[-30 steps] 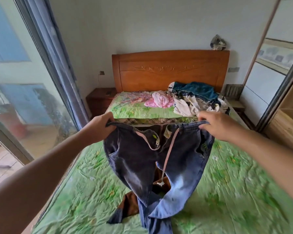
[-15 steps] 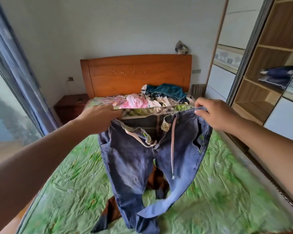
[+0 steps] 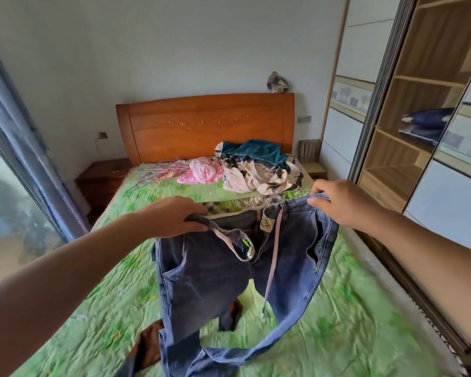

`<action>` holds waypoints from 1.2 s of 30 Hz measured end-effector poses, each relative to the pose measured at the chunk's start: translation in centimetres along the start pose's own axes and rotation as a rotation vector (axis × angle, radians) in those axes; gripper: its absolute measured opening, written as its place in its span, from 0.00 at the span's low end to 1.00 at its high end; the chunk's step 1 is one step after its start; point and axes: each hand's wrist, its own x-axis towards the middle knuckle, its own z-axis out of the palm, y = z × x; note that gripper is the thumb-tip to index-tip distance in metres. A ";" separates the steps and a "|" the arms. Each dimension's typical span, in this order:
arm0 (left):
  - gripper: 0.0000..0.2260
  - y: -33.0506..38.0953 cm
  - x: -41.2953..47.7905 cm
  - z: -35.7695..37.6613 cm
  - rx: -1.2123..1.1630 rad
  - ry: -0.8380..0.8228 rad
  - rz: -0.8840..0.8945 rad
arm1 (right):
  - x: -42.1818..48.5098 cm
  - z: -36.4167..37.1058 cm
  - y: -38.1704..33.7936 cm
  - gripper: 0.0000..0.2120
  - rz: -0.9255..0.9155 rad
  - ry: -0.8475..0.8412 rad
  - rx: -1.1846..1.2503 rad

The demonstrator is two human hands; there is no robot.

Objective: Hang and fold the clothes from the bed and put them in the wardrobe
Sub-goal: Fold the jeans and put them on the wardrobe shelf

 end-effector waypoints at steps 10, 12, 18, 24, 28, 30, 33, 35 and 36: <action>0.12 10.7 7.0 -4.3 -0.480 0.258 -0.400 | 0.5 -4.8 10.0 0.09 0.093 0.118 0.409; 0.13 12.6 8.1 -5.5 -0.604 0.307 -0.487 | 0.9 -5.9 10.7 0.08 0.094 0.130 0.484; 0.08 18.5 10.6 -5.9 -1.134 0.217 -0.507 | -0.6 -7.3 8.9 0.05 0.090 0.036 0.726; 0.07 24.1 12.7 -5.0 -1.393 0.133 -0.314 | -2.5 -6.9 5.7 0.11 0.073 -0.210 1.060; 0.14 24.5 12.9 -4.4 -1.506 0.074 -0.177 | -2.9 -6.9 6.3 0.12 0.107 -0.194 1.065; 0.16 24.8 12.4 -4.1 -1.534 0.014 -0.040 | -2.8 -6.7 7.1 0.14 0.135 -0.206 1.101; 0.16 26.0 11.9 -3.3 -1.251 0.085 0.046 | -2.8 -6.1 7.5 0.13 0.153 -0.212 1.086; 0.21 26.3 12.1 -2.2 -1.102 0.179 0.016 | -2.6 -5.4 7.4 0.14 0.155 -0.223 1.051; 0.22 26.1 12.2 -1.8 -1.073 0.207 0.009 | -2.6 -5.0 7.4 0.13 0.149 -0.246 1.036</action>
